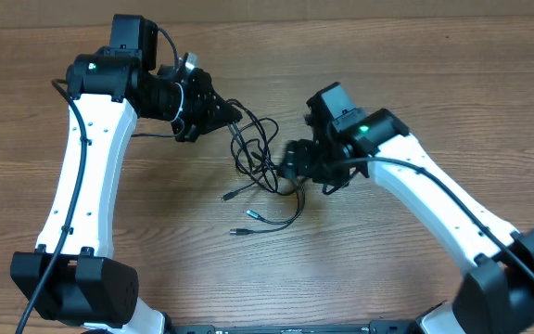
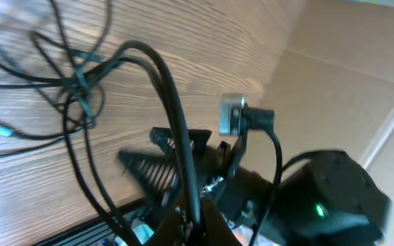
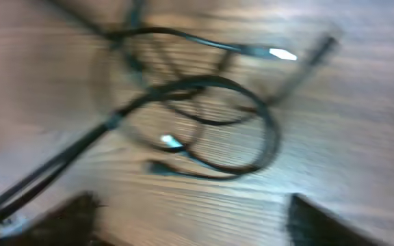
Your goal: Untangle cables
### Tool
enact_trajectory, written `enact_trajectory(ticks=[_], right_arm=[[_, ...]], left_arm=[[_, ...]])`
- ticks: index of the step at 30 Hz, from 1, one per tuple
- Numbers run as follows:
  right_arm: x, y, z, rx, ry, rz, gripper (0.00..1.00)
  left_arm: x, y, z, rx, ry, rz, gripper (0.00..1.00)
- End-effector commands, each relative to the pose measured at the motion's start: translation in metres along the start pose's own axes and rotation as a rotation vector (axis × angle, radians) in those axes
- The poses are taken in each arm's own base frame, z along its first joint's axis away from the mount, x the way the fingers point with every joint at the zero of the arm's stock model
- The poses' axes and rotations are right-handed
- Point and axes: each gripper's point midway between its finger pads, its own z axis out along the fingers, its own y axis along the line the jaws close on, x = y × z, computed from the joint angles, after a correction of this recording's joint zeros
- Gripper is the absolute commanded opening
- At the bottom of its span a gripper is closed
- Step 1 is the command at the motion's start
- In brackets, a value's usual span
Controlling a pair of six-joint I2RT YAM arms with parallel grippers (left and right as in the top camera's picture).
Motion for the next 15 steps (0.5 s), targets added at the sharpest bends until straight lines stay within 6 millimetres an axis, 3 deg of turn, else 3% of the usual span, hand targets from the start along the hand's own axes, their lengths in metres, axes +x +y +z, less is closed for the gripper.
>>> enact_trajectory(ticks=[1, 6, 9, 12, 15], right_arm=[[0.008, 0.025, 0.003, -0.078, 0.023, -0.112, 1.00], [0.005, 0.025, 0.020, -0.033, 0.009, -0.131, 1.00], [0.001, 0.016, 0.035, 0.007, -0.002, -0.103, 0.93], [-0.004, 0.015, 0.049, -0.001, -0.002, -0.102, 0.81], [-0.008, 0.015, 0.059, -0.005, -0.005, -0.103, 0.63]], left_arm=[[0.014, -0.027, -0.008, 0.098, 0.035, 0.039, 0.04], [0.014, -0.027, -0.008, 0.098, 0.034, 0.037, 0.04], [0.013, -0.026, -0.008, 0.091, 0.029, 0.038, 0.04], [0.012, -0.024, -0.008, 0.079, 0.022, 0.034, 0.04], [0.011, -0.019, -0.008, 0.056, 0.011, 0.026, 0.04]])
